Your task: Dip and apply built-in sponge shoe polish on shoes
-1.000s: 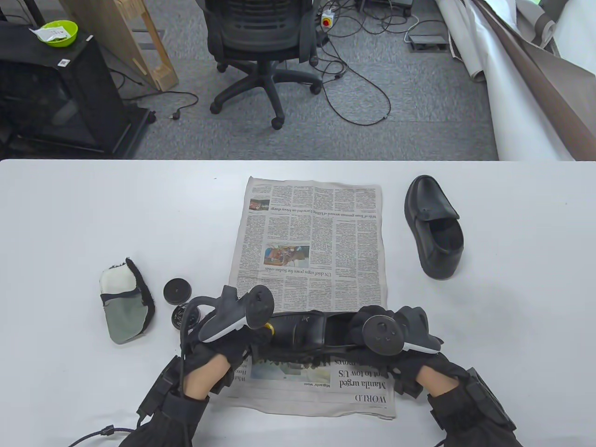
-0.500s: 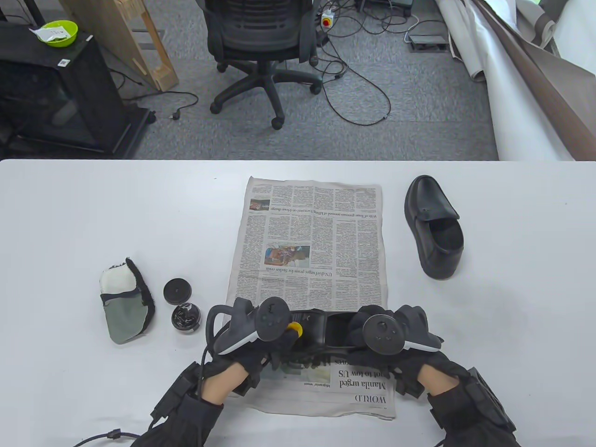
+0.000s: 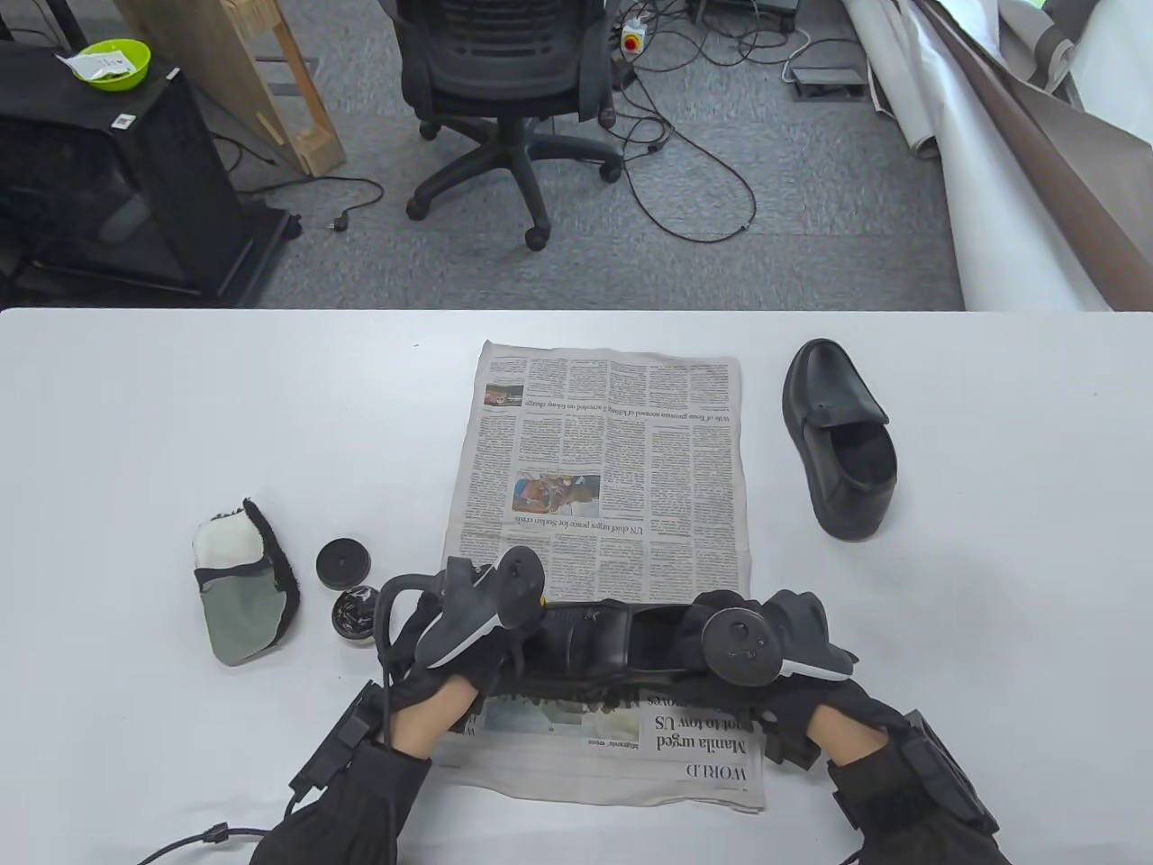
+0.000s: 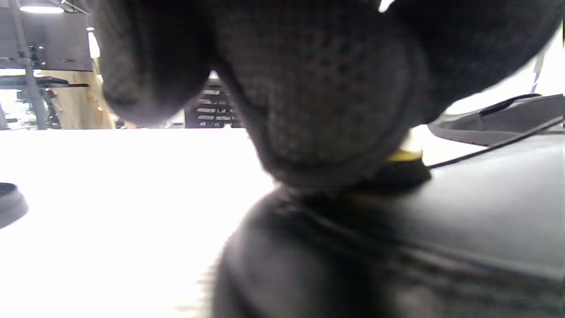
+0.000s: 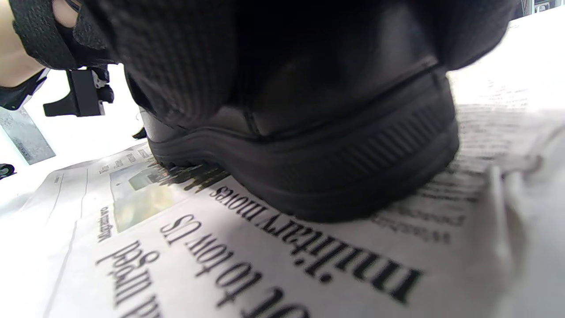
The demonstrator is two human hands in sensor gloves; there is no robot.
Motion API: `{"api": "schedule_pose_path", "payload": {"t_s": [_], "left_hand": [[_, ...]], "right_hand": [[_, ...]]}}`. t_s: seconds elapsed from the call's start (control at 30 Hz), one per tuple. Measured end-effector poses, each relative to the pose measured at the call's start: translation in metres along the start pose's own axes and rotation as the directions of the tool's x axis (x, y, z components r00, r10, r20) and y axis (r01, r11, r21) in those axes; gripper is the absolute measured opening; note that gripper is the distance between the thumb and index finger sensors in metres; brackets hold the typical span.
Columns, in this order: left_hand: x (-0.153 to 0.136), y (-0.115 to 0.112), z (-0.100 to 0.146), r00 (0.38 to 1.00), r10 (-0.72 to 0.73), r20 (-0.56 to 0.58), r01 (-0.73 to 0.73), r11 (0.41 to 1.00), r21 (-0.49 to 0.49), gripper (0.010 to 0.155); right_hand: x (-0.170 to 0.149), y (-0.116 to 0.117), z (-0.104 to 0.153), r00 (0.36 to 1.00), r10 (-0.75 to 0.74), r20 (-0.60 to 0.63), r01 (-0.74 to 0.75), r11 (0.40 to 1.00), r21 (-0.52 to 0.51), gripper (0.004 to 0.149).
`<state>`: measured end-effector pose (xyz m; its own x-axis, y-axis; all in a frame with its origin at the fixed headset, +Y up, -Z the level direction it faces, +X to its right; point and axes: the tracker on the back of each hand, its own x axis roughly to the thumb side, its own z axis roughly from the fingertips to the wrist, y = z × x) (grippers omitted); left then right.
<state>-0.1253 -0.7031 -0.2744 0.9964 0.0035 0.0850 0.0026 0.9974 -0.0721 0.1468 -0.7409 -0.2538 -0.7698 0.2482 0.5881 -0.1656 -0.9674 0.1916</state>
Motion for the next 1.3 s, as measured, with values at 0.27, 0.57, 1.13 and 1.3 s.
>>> {"api": "schedule_pose_path", "payload": {"t_s": [0.27,0.57,1.13,1.3], "left_hand": [[-0.012,0.011,0.013,0.993,0.063,0.1,-0.042,0.98,-0.196,0.048],[0.02,0.008,0.022,0.952,0.196,0.235,-0.138,0.96,-0.245,0.049],[0.04,0.0,0.007,0.966,0.189,0.175,-0.185,0.982,-0.042,0.048],[0.035,-0.004,-0.009,0.982,0.142,0.123,-0.141,0.99,-0.017,0.048]], "right_hand": [[0.001,0.0,0.0,1.0,0.011,-0.011,-0.011,1.0,0.002,0.039],[0.001,0.0,0.0,1.0,0.001,0.001,-0.001,1.0,0.007,0.039],[-0.001,0.0,0.0,0.999,-0.026,0.027,0.025,1.0,0.014,0.038],[-0.001,0.0,0.0,0.999,-0.023,0.023,0.023,1.0,0.013,0.038]]}}
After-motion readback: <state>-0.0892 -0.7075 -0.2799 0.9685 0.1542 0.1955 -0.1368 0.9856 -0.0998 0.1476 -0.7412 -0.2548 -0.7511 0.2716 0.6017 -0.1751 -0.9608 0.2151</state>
